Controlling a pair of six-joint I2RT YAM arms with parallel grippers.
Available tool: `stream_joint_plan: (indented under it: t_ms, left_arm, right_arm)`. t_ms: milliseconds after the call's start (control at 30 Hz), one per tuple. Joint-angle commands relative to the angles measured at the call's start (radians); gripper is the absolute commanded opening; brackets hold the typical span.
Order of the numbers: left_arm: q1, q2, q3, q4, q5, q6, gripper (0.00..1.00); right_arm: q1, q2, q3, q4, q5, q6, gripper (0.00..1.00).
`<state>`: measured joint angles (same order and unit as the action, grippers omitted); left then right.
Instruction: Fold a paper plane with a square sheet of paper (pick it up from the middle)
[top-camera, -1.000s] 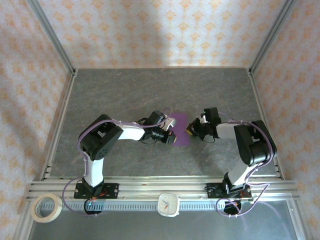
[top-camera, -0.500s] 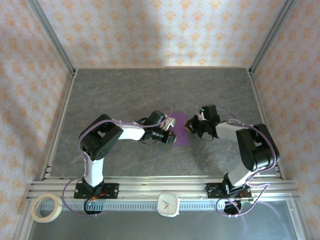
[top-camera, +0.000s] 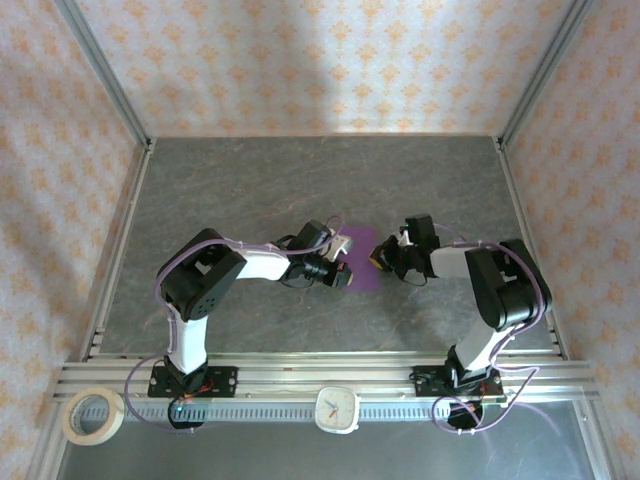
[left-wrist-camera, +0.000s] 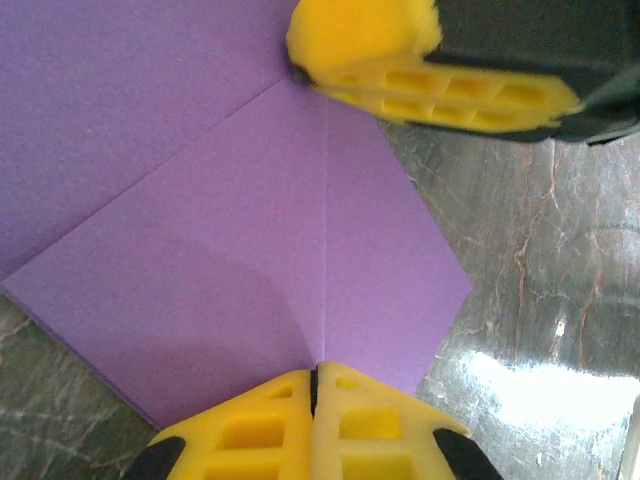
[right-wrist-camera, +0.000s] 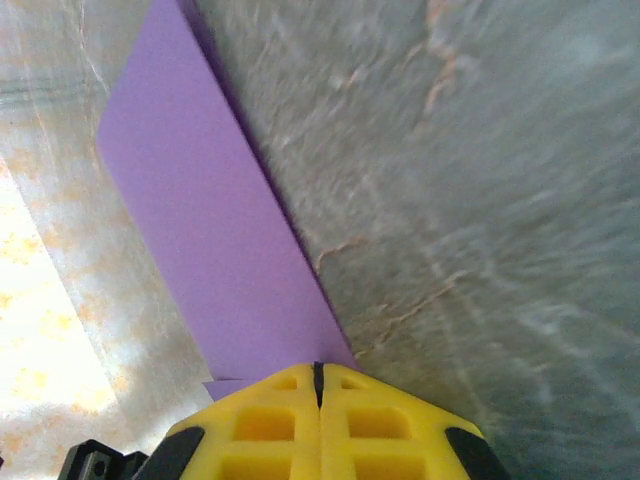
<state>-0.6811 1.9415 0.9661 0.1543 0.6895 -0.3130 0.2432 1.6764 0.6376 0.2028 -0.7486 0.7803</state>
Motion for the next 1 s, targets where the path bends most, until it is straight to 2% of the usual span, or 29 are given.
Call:
stream_joint_plan:
  t_ms: [0,200,333,533,900,967]
  left_arm:
    - [-0.002,0.108,-0.073,-0.243,-0.180,0.022,0.00]
    - [-0.003,0.095,-0.079,-0.235,-0.179,0.019,0.00]
    - [-0.002,0.087,-0.076,-0.228,-0.167,0.015,0.00]
    - [-0.002,0.071,-0.060,-0.232,-0.162,0.008,0.00]
    - [-0.002,-0.016,0.007,-0.271,-0.123,-0.003,0.00]
    - [-0.003,-0.058,0.031,-0.273,-0.089,-0.004,0.00]
  right_arm:
    - [-0.041,-0.018,-0.005,-0.029,0.068,-0.030,0.00]
    - [-0.044,-0.095,0.010,-0.015,0.043,-0.013,0.00]
    - [0.006,-0.139,-0.011,0.043,0.038,0.037,0.00]
    - [0.105,-0.064,0.008,0.057,0.025,0.052,0.00]
    - [0.107,0.008,-0.051,-0.007,0.099,0.026,0.00]
    - [0.104,0.018,-0.064,0.005,0.098,0.027,0.00]
